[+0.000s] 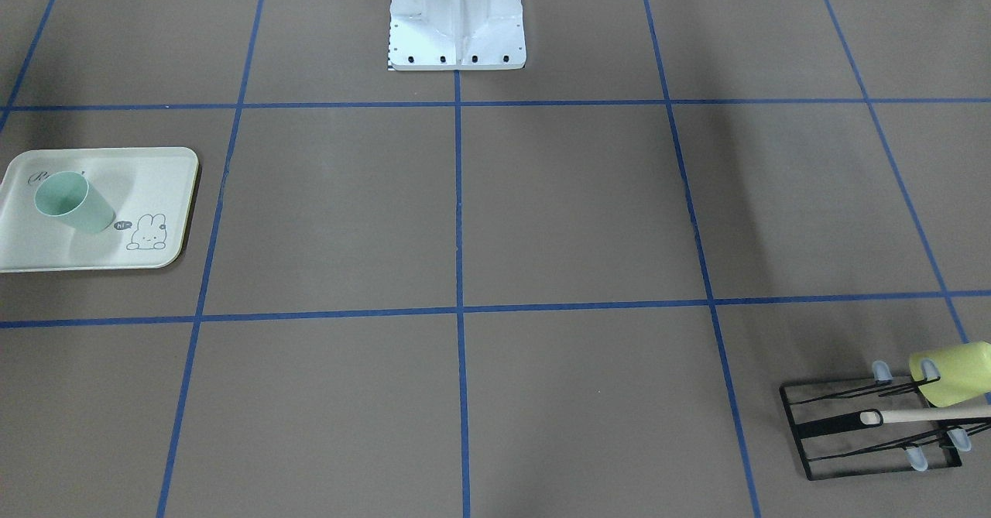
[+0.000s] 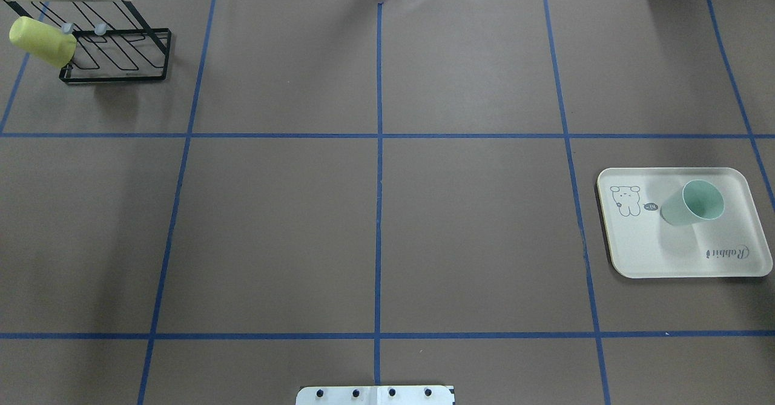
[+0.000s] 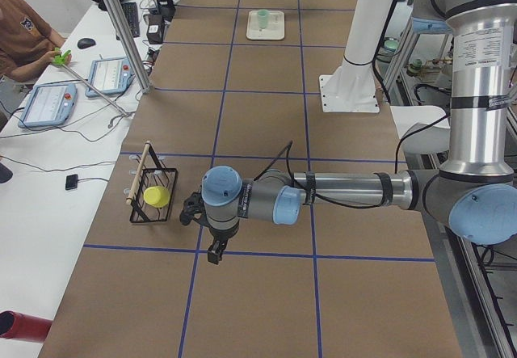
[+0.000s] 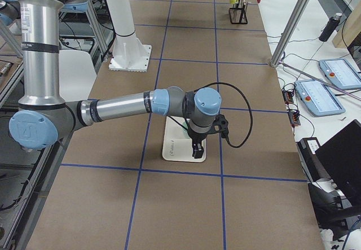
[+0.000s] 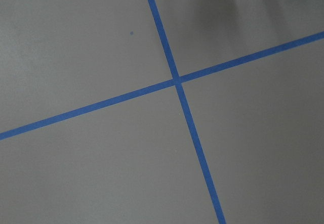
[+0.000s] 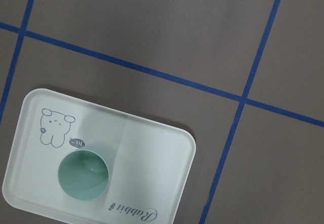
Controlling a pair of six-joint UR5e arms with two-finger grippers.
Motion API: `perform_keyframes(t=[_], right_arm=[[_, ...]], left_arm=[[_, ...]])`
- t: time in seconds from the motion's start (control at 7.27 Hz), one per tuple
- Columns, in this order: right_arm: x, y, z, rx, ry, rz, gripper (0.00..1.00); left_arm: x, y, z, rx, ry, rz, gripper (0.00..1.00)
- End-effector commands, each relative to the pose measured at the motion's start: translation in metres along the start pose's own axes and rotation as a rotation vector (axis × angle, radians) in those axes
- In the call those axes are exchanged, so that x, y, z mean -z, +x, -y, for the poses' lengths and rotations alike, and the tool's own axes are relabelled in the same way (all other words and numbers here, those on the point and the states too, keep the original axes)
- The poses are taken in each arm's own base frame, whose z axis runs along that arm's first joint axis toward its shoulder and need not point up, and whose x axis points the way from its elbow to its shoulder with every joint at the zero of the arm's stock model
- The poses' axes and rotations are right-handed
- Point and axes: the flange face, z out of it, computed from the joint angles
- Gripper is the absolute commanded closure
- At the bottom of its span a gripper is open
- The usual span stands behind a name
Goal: Left arm grabs green cup and hands to right arm on tray
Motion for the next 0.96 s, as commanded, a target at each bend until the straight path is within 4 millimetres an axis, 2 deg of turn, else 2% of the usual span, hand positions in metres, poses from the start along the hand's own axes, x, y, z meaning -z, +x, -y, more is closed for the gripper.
perform_keyframes(t=[0.0, 0.28, 0.55, 0.83], right_arm=[[-0.026, 0.033, -0.008, 0.003, 0.025, -0.002, 0.00], [-0.026, 0.038, -0.008, -0.007, 0.033, -0.005, 0.00], [-0.020, 0.033, -0.001, -0.060, 0.046, -0.007, 0.00], [-0.020, 0.034, -0.001, -0.063, 0.045, -0.006, 0.00]], left_arm=[[0.004, 0.002, 0.005, -0.002, 0.007, 0.003, 0.00], [0.013, -0.002, 0.008, 0.065, 0.024, 0.011, 0.00], [0.022, -0.009, 0.005, 0.083, 0.039, 0.025, 0.00], [0.022, -0.012, 0.002, 0.110, 0.019, 0.023, 0.00]])
